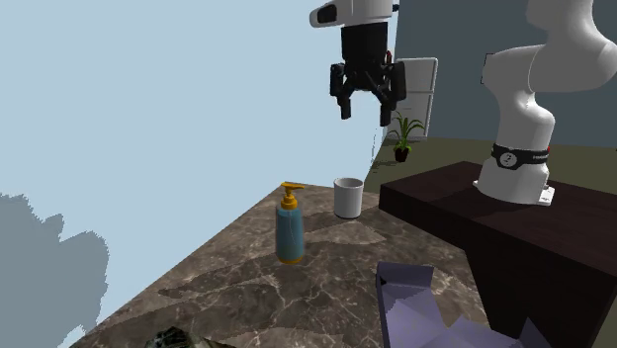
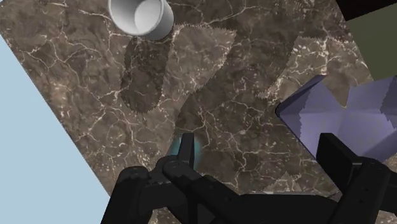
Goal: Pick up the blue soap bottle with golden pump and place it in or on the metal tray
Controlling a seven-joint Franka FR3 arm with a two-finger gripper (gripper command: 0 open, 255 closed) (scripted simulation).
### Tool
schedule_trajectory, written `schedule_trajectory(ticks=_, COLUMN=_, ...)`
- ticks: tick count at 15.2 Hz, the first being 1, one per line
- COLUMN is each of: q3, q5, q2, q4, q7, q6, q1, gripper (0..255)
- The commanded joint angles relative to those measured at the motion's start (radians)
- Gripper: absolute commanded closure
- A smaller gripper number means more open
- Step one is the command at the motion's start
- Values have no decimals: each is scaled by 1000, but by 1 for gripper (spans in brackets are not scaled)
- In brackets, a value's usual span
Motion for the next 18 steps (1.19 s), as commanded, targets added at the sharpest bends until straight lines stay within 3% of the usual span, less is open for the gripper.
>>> schedule_trajectory(ticks=1, q3=-5, q5=0, q2=81, q4=53, q7=-19, q6=24, q1=-6, gripper=0)
schedule_trajectory(ticks=9, q3=-14, q5=6, q2=396, q4=301, q7=-86, q6=74, q1=-36, gripper=0)
schedule_trajectory(ticks=16, q3=-10, q5=11, q2=690, q4=606, q7=-136, q6=48, q1=-67, gripper=0)
schedule_trajectory(ticks=18, q3=-10, q5=11, q2=712, q4=621, q7=-139, q6=55, q1=-70, gripper=0)
